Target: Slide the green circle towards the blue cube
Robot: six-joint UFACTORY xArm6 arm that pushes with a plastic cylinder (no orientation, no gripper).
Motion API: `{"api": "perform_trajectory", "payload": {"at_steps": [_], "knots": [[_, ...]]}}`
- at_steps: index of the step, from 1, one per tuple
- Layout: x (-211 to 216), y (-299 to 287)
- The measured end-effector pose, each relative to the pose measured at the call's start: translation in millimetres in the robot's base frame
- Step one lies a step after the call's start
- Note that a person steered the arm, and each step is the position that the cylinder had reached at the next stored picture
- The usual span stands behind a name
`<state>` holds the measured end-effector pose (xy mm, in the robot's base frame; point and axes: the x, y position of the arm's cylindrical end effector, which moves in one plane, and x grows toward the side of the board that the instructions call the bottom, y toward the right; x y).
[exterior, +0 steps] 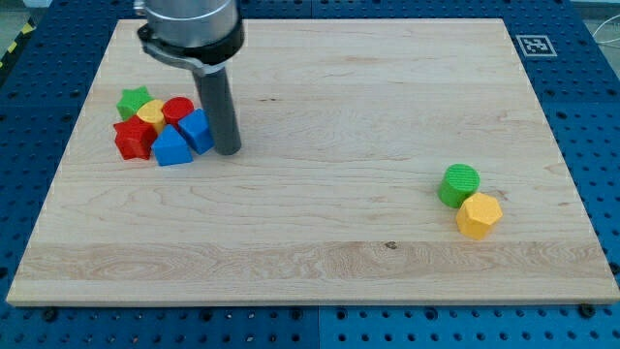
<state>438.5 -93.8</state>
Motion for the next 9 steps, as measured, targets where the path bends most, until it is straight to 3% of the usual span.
{"api": "perform_trajectory", "payload": {"at_steps": [4, 6, 9], "knots": [[-11.5, 201.8], [51.6, 299.7], [67.5, 292.3]]}}
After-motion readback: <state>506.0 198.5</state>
